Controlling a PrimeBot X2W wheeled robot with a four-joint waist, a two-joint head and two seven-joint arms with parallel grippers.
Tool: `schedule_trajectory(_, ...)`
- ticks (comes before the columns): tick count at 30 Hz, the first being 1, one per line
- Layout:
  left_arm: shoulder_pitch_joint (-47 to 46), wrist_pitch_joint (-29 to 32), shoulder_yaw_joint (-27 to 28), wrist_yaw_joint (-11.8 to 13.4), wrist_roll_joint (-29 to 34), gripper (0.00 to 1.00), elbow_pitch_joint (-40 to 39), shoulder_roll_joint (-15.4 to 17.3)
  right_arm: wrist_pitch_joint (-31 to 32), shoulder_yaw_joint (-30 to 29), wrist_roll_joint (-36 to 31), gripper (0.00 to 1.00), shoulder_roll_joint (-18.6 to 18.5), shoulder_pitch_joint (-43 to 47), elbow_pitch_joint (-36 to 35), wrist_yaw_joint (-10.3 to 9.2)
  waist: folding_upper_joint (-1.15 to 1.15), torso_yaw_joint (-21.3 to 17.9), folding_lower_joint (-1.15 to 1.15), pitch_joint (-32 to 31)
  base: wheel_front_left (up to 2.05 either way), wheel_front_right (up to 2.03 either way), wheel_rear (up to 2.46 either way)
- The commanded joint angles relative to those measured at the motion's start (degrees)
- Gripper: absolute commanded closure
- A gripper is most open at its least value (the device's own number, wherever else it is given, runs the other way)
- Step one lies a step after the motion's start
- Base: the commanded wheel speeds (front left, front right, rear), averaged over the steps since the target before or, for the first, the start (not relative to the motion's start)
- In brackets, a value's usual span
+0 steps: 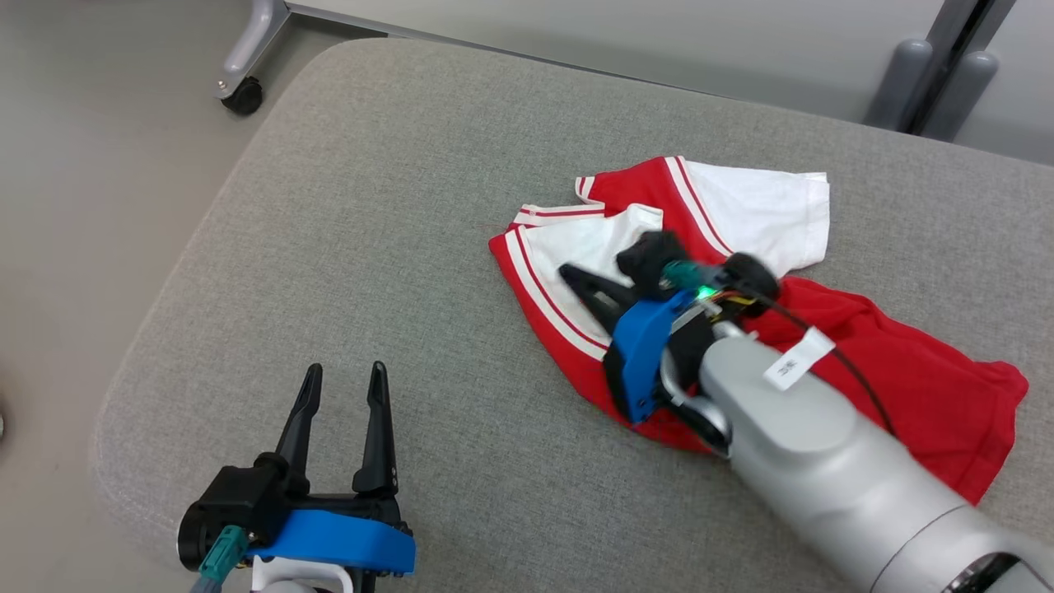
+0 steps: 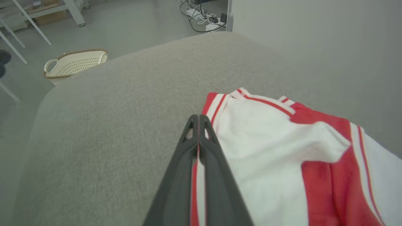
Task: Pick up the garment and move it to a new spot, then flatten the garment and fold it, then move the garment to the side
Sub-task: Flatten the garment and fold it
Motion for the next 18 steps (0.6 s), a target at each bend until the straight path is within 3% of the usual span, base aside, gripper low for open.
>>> schedule_trajectory(1, -0.3, -0.3, -0.2, -0.1, 0.5, 0.00, -0.4, 0.0, -0.7, -2.4, -0.2, 0.27, -0.8, -1.6, 2.7, 0.01, 0.00, 0.5, 0.00, 0.4, 0.00, 0.00, 0.00)
schedule_trajectory(2, -0.3, -0.3, -0.3, -0.1, 0.5, 0.00, -0.4, -0.1, -1.3, -3.7, -0.7, 0.00, -1.1, -2.5, 4.5, 0.01, 0.00, 0.8, 0.00, 0.6, 0.00, 0.00, 0.00)
schedule_trajectory(11, -0.7, -0.3, -1.0, -0.4, 0.3, 0.00, 0.1, -1.0, -2.9, -11.3, -2.6, 0.00, -2.3, -8.2, 17.5, 0.01, 0.00, 4.0, 0.00, 2.1, 0.00, 0.00, 0.00)
schedule_trajectory(18, -1.0, -0.3, -1.2, -1.0, 0.4, 0.00, 0.6, -1.9, 1.1, -13.2, -2.3, 0.00, -2.5, -9.3, 21.1, 0.01, 0.00, 5.8, 0.00, 2.8, 0.00, 0.00, 0.00)
